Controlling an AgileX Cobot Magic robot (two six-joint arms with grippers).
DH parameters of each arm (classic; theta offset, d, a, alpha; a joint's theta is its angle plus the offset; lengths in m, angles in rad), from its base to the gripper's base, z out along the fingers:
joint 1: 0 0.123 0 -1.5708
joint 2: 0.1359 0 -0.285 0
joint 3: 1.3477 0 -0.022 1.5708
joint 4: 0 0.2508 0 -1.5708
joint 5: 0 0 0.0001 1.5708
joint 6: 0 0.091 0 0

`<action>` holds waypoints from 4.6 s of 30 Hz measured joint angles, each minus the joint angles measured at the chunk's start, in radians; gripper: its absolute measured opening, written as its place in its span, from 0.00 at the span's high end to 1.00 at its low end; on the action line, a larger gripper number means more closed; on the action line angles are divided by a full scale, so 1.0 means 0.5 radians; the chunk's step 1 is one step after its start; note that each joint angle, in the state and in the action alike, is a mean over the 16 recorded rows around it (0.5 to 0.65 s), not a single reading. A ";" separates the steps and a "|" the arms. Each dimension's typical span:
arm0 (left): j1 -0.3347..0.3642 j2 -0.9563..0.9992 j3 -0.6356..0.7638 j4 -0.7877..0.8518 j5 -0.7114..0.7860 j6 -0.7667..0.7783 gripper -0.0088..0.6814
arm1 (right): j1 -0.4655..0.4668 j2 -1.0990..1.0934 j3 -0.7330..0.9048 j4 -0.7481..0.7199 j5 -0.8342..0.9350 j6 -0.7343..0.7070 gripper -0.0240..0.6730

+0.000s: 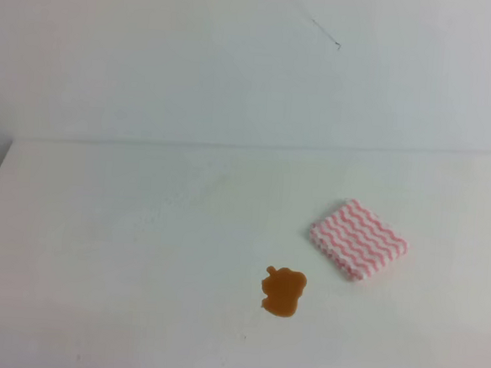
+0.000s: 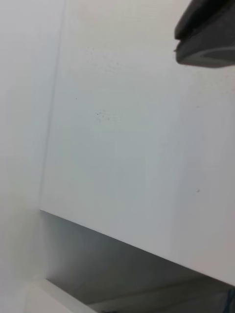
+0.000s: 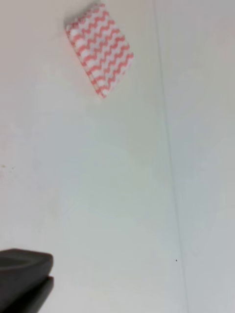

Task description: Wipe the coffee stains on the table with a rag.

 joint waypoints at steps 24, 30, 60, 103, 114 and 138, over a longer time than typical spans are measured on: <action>0.000 -0.014 0.022 -0.001 -0.008 0.000 0.99 | 0.000 0.000 0.000 0.000 0.004 -0.003 0.97; 0.000 -0.014 0.022 -0.001 -0.008 0.000 0.99 | 0.000 0.000 0.000 0.000 0.006 -0.004 0.97; 0.000 -0.010 0.016 -0.001 -0.006 0.000 0.99 | 0.000 0.000 0.000 -0.001 0.006 -0.004 0.97; 0.000 -0.010 0.016 -0.001 -0.006 0.000 0.99 | 0.000 0.001 -0.046 0.036 -1.358 -0.008 0.97; 0.000 0.000 0.000 -0.001 0.000 0.000 0.99 | 0.000 0.256 -0.587 0.108 -0.496 -0.233 0.97; 0.000 -0.014 0.022 -0.001 -0.008 0.000 0.99 | 0.024 2.094 -1.490 0.902 0.512 -1.245 0.96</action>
